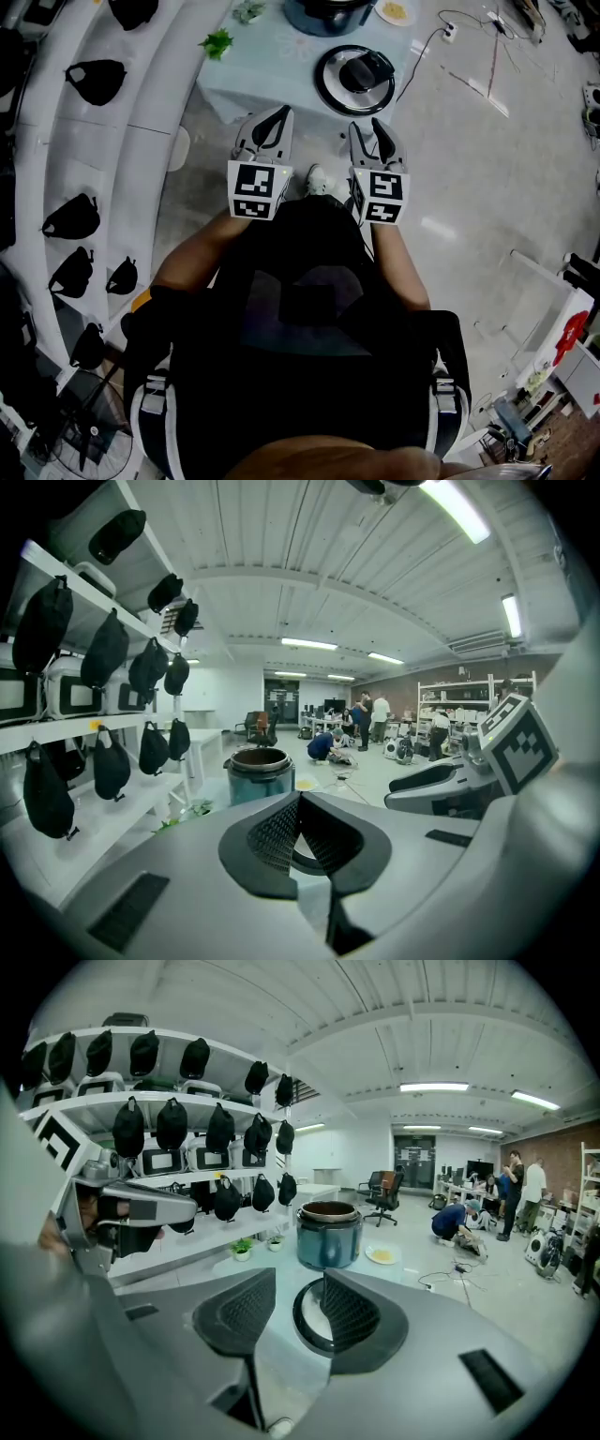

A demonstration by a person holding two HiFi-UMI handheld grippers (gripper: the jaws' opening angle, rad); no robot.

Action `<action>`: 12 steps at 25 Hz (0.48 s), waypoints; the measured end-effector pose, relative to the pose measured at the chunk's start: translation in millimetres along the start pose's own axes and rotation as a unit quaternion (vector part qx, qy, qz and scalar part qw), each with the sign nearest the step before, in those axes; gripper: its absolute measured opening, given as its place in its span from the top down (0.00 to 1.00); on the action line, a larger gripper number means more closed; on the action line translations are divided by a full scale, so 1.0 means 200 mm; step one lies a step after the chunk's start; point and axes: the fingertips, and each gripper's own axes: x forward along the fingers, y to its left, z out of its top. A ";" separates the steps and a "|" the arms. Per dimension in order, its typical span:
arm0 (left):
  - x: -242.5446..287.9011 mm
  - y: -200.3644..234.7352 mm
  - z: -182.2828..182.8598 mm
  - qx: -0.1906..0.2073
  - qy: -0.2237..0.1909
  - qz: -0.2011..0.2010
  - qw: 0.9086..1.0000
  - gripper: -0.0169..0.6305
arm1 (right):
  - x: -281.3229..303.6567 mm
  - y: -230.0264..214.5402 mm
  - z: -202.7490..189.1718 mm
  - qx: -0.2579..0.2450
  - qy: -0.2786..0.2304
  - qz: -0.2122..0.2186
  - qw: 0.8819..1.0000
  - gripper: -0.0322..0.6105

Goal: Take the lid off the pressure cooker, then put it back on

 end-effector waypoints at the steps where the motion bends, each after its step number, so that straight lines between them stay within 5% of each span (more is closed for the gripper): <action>1: 0.02 0.00 0.01 0.002 0.001 0.001 1.000 0.96 | 0.02 -0.02 0.00 0.002 0.000 0.002 1.000 0.68; 12: 0.25 -0.02 0.07 0.018 0.012 0.024 0.999 0.96 | 0.22 -0.24 0.03 0.007 -0.011 0.021 1.000 0.62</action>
